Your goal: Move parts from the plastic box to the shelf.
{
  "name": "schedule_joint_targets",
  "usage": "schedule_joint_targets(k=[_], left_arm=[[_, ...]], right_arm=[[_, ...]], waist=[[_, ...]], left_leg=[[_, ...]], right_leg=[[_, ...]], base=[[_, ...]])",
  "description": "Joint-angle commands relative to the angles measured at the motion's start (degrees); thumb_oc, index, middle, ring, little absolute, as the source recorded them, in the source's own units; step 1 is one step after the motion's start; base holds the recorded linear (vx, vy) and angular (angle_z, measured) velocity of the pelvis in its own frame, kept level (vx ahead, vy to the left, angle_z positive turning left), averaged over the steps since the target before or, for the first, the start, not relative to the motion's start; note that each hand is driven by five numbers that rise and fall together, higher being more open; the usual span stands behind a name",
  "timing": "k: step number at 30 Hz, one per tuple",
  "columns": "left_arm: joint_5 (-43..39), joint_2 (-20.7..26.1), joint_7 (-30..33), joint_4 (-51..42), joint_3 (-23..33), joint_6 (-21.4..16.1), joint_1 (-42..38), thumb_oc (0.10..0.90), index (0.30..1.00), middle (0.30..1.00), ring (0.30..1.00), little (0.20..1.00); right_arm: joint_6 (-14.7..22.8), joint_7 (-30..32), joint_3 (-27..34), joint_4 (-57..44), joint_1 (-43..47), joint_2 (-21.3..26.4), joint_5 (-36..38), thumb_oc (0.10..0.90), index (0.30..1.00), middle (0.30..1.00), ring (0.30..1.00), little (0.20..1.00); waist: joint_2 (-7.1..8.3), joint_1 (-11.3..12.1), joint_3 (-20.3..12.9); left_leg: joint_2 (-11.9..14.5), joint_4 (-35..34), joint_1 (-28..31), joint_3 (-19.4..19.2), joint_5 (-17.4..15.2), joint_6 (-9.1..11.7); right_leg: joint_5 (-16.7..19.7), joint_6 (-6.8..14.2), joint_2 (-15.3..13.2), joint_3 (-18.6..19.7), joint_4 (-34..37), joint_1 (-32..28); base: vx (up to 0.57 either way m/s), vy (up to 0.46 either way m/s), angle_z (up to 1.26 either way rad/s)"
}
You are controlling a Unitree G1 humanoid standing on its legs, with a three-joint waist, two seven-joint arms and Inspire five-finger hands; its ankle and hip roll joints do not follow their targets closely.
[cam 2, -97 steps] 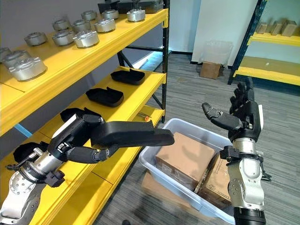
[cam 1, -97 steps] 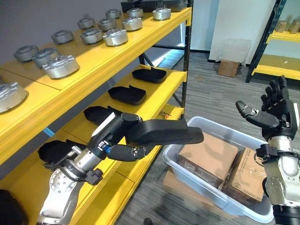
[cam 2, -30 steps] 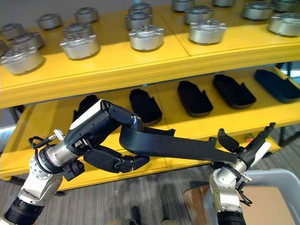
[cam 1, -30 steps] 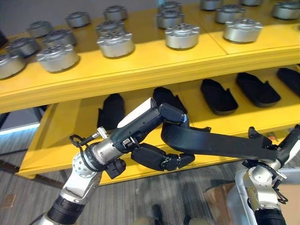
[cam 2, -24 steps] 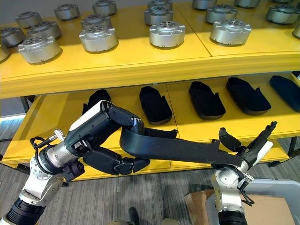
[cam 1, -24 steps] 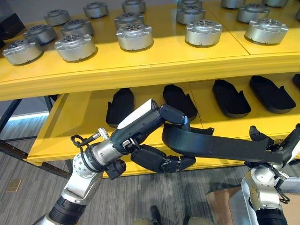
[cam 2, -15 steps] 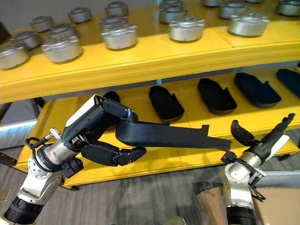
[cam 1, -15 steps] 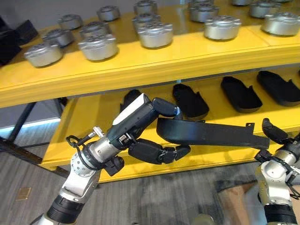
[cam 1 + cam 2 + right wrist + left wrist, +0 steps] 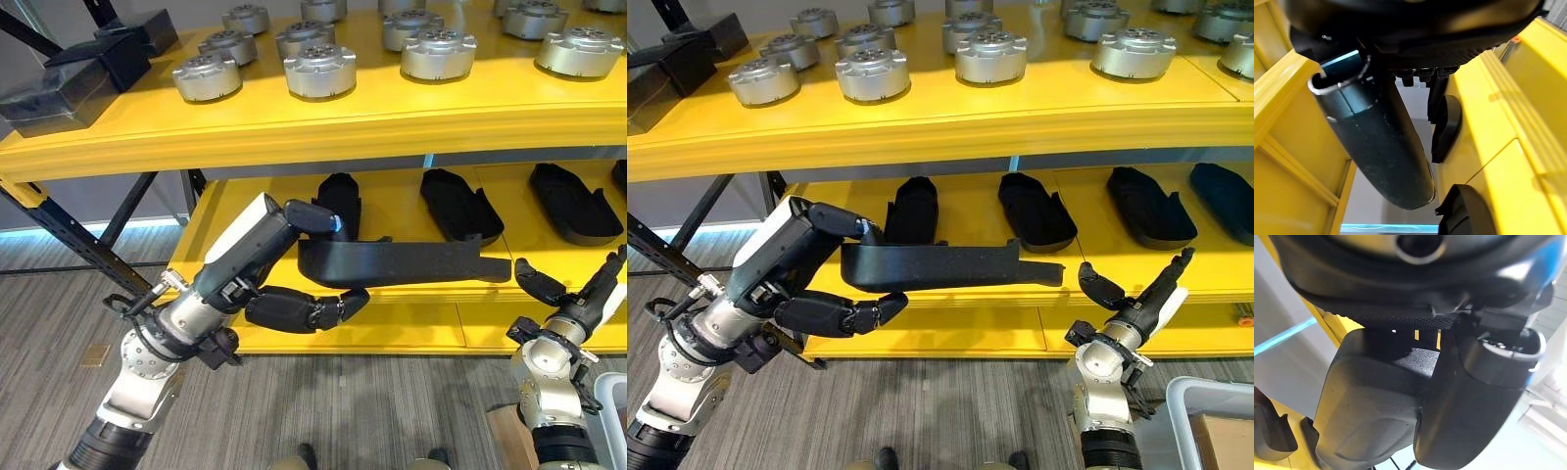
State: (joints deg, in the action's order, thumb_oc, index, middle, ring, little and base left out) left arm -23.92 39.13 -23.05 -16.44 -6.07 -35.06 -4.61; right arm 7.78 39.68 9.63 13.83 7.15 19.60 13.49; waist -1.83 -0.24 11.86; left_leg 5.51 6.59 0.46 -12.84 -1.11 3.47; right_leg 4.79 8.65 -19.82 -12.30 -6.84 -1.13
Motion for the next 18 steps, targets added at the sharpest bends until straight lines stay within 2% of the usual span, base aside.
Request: schedule_joint_targets(k=[1, 3, 4, 5, 6, 7, 8, 11, 13, 14, 16, 17, 18], left_arm=[[-5.0, -2.5, 1.3, -6.2, 6.7, -6.4, -1.5, 0.4, 0.3, 0.3, 0.3, 0.3], [-3.3, -3.6, 3.2, -6.7, 6.2, -7.5, -2.1, 0.4, 0.3, 0.3, 0.3, 0.3], [-3.0, -3.7, 3.6, -6.8, 6.2, -7.9, -2.2, 0.4, 0.3, 0.3, 0.3, 0.3], [0.1, -4.5, 6.6, -6.6, 5.0, -9.7, -4.0, 0.4, 0.3, 0.3, 0.3, 0.3], [0.6, -4.6, 7.2, -6.5, 4.7, -9.8, -4.4, 0.4, 0.3, 0.3, 0.3, 0.3], [3.0, -5.0, 9.9, -6.5, 4.1, -10.3, -5.7, 0.4, 0.3, 0.3, 0.3, 0.3], [6.6, -4.9, 13.6, -6.0, 4.5, -11.4, -6.8, 0.4, 0.3, 0.3, 0.3, 0.3], [10.4, -4.5, 18.0, -5.5, 6.1, -13.1, -6.3, 0.4, 0.3, 0.3, 0.3, 0.3], [14.5, -4.3, 23.5, -5.6, 8.3, -14.6, -5.7, 0.4, 0.3, 0.3, 0.3, 0.3], [15.0, -4.3, 24.2, -5.7, 8.4, -14.6, -5.6, 0.4, 0.3, 0.3, 0.3, 0.3], [16.1, -4.9, 25.7, -6.0, 9.1, -14.7, -5.6, 0.4, 0.3, 0.3, 0.3, 0.3], [17.8, -5.2, 28.3, -6.6, 9.1, -14.3, -6.1, 0.4, 0.3, 0.3, 0.3, 0.3], [18.4, -5.4, 29.0, -6.6, 9.1, -14.3, -6.3, 0.4, 0.3, 0.3, 0.3, 0.3]], right_arm=[[3.9, -0.2, 0.5, -4.2, 4.9, 5.2, -2.8, 0.9, 1.0, 1.0, 1.0, 1.0], [3.5, 0.4, -1.3, -3.8, 5.3, 5.7, -2.4, 0.9, 1.0, 1.0, 1.0, 1.0], [3.5, 0.3, -1.4, -3.6, 5.4, 5.8, -2.2, 0.9, 1.0, 1.0, 1.0, 1.0], [4.1, 1.1, -2.3, -2.8, 5.2, 6.1, -1.1, 0.9, 1.0, 1.0, 1.0, 1.0], [4.3, 1.2, -2.4, -2.7, 5.1, 6.1, -0.8, 0.9, 1.0, 1.0, 1.0, 1.0], [4.8, 1.5, -2.3, -2.7, 4.5, 6.0, -0.5, 0.9, 1.0, 1.0, 1.0, 1.0], [6.2, 1.4, -1.6, -3.8, 2.8, 5.6, -4.0, 0.9, 1.0, 1.0, 1.0, 1.0], [5.5, 1.0, -0.4, -7.6, -0.1, 5.0, -5.3, 0.9, 1.0, 1.0, 1.0, 1.0], [6.3, 0.3, 0.9, -10.6, -3.0, 4.5, -7.0, 0.9, 1.0, 1.0, 1.0, 1.0], [6.3, 0.2, 1.1, -10.8, -3.2, 4.5, -6.8, 0.9, 1.0, 1.0, 1.0, 1.0], [6.8, -0.1, 1.9, -11.7, -4.4, 4.7, -6.3, 0.9, 1.0, 1.0, 1.0, 1.0], [7.7, -0.3, 2.4, -11.8, -5.0, 5.0, -5.9, 0.9, 1.0, 1.0, 1.0, 1.0], [8.0, -0.5, 2.4, -11.6, -5.1, 5.1, -5.5, 0.9, 1.0, 1.0, 1.0, 1.0]], waist=[[0.44, 0.2, -4.7], [0.94, 0.5, -4.9], [0.99, 0.5, -4.9], [1.55, -0.8, -5.2], [1.57, -1.1, -5.3], [1.68, -2.2, -5.6], [2.01, -3.1, -6.1], [2.23, -4.2, -6.3], [2.05, -5.3, -5.3], [2.03, -5.4, -5.2], [2.54, -5.9, -4.5], [2.7, -6.3, -3.3], [2.77, -6.4, -3.0]], left_leg=[[-1.0, -7.6, 7.2, -2.2, -3.8, -3.9], [-1.4, -8.9, 6.9, -2.6, -2.8, -4.3], [-1.4, -8.9, 7.0, -2.6, -2.8, -4.3], [-3.0, -9.0, 6.3, -0.5, -2.6, -4.7], [-3.2, -8.9, 6.1, -0.1, -2.6, -4.8], [-4.0, -8.3, 5.2, 1.4, -2.5, -5.1], [-5.2, -7.3, 4.4, 1.9, -3.4, -5.8], [-6.2, -4.8, 3.5, 1.6, -4.9, -6.5], [-7.5, 1.5, 1.9, 0.3, -8.0, -7.0], [-7.5, 2.3, 1.6, 0.2, -8.5, -7.0], [-7.6, 7.9, 0.0, -0.9, -9.0, -6.1], [-6.4, 16.1, -4.3, -0.4, -7.2, -4.0], [-5.6, 17.9, -5.5, -0.3, -6.1, -3.2]], right_leg=[[2.6, 0.8, 1.8, -5.6, -0.8, 0.9], [-5.4, -2.2, 10.8, -7.2, -2.0, 0.1], [-5.9, -2.4, 11.3, -7.4, -2.0, -0.1], [-7.4, -4.5, 16.6, -1.3, -0.1, -0.1], [-7.4, -4.6, 17.0, -0.1, 0.2, 0.0], [-6.8, -5.1, 18.1, 3.8, 1.2, 0.5], [-6.2, -5.3, 18.4, 5.4, 2.2, 0.6], [-6.5, -5.3, 18.4, 6.5, 1.8, 0.8], [-8.4, -6.0, 18.3, 6.8, -1.4, 1.7], [-8.7, -6.1, 18.3, 6.8, -1.8, 1.7], [-9.1, -6.4, 17.6, 6.8, -2.5, 1.5], [-9.6, -7.3, 17.5, 7.1, -2.8, 1.0], [-9.8, -7.5, 17.4, 7.3, -2.9, 0.7]], base=[[0.05, 0.107, -0.69], [0.09, 0.05, -0.53], [0.15, 0.013, -0.54], [0.11, -0.012, -0.41], [0.13, -0.019, -0.16], [0.12, -0.053, 0.84], [0.12, -0.058, 0.99], [0.09, -0.078, 0.34], [0.1, -0.102, 0.18], [0.05, -0.05, 0.13], [0.02, -0.053, 0.14], [0.01, -0.056, 0.29], [0.04, -0.012, 0.52]])
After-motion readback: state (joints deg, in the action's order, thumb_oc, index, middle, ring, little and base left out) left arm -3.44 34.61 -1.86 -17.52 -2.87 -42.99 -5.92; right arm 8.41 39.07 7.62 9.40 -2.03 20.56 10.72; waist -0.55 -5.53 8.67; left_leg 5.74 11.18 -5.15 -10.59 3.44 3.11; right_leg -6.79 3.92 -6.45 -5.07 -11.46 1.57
